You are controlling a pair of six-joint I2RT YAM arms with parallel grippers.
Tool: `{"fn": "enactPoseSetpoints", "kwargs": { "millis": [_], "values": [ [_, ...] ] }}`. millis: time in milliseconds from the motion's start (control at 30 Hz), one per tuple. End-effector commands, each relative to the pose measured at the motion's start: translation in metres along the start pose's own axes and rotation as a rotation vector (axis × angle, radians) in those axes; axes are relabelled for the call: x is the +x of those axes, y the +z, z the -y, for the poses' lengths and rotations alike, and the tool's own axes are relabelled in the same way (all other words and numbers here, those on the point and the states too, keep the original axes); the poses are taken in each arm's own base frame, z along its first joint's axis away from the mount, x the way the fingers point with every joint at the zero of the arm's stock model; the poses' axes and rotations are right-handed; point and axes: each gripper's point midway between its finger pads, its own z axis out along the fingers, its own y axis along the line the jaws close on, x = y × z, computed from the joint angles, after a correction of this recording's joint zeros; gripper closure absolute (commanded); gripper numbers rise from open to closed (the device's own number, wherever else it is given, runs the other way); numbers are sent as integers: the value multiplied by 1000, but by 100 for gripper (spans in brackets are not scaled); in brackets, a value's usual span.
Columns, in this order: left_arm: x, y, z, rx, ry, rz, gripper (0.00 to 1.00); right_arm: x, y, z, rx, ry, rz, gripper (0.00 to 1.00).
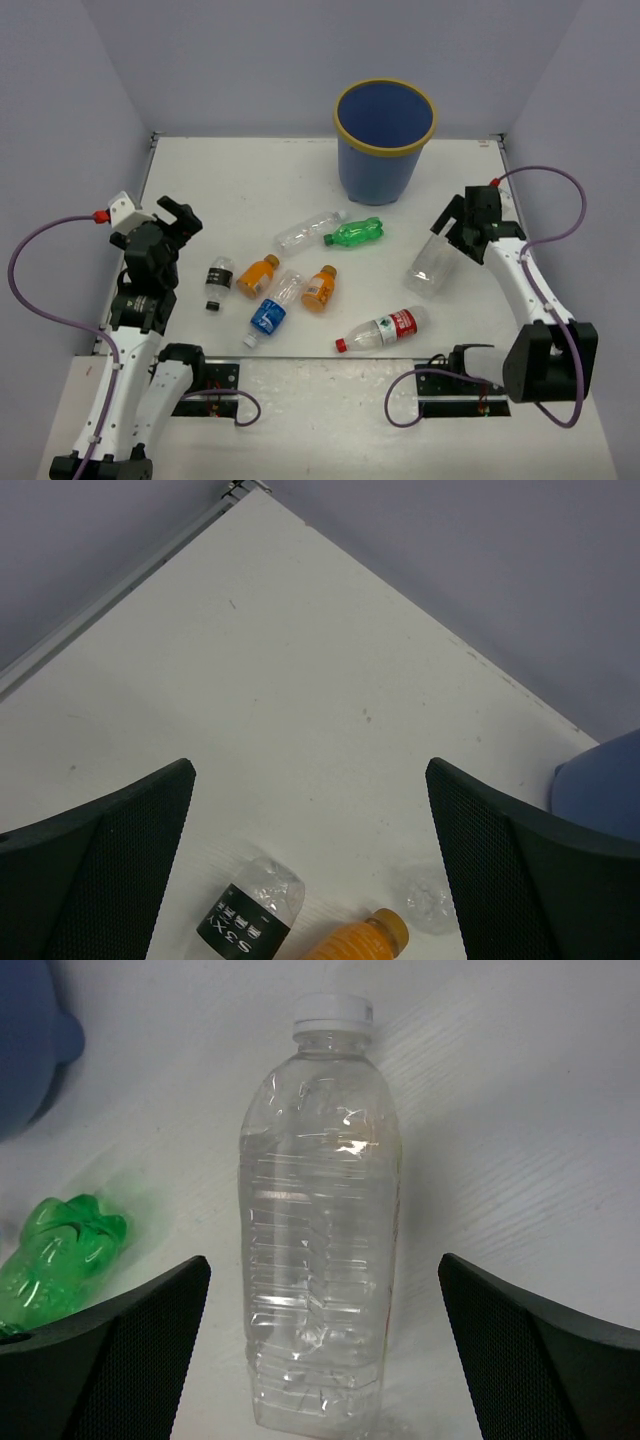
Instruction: Put the plastic bottles in the bin
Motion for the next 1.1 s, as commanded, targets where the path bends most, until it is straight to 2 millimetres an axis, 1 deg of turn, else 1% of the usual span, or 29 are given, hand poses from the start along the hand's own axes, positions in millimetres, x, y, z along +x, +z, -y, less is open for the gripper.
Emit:
{"fn": "enactPoseSetpoints", "kwargs": {
  "millis": [0,33,167,233,267,300,333,400,433,467,500,533,567,600,633,667,700,733,767,800,833,933,967,1000,1033,1067],
  "values": [
    [0,4,-6,-36,-19,14,0,21,37,-6,0,15,-89,1],
    [0,5,-7,-39,-18,13,0,26,45,-6,2,14,-104,1],
    [1,5,-7,-40,-19,13,0,48,66,-5,10,12,-183,1],
    [1,5,-8,-41,-19,13,0,55,72,-2,27,20,-201,1],
    [1,5,-8,-42,-19,14,0,56,74,0,36,25,-200,3],
    [1,5,-8,-42,-19,14,0,54,74,0,39,29,-192,8],
    [1,5,-7,-40,-20,14,0,50,71,-1,33,32,-175,18],
    [1,5,-6,-36,-22,14,0,39,64,-4,18,36,-134,42],
    [2,5,-7,-35,-21,12,0,31,57,-7,4,39,-108,49],
    [2,5,-6,-33,-22,9,0,15,42,-14,-33,50,-48,55],
    [3,5,-6,-33,-22,7,0,3,32,-18,-56,51,-9,58],
    [4,6,-6,-31,-22,6,0,-14,18,-26,-91,42,42,60],
    [4,6,-6,-31,-24,7,0,-33,-5,-34,-145,32,117,63],
    [4,6,-6,-31,-24,4,0,-47,-21,-40,-181,27,165,64],
    [5,7,-6,-33,-24,1,0,-70,-42,-53,-238,27,241,65],
    [6,7,-5,-30,-26,-3,0,-83,-61,-64,-297,17,288,65],
    [7,8,-5,-30,-24,-8,0,-99,-87,-72,-361,-2,361,64],
    [9,9,-4,-27,-25,-13,0,-122,-118,-91,-459,-8,447,62],
    [10,9,-4,-24,-24,-19,0,-135,-140,-102,-521,-18,500,62],
    [13,10,-4,-26,-26,-28,0,-153,-171,-119,-600,-48,577,63],
    [15,11,-4,-31,-27,-35,0,-171,-201,-131,-649,-80,656,63],
    [24,13,-6,-45,-41,-69,0,-203,-235,-168,-740,-166,801,59],
    [29,13,-6,-43,-44,-84,0,-211,-242,-179,-760,-187,833,60],
    [34,14,-8,-49,-47,-105,0,-221,-256,-193,-797,-218,876,60],
    [39,14,-9,-58,-48,-122,0,-228,-266,-205,-825,-245,908,60],
    [44,14,-11,-69,-49,-139,0,-231,-255,-218,-823,-279,904,60]
  ]
}}
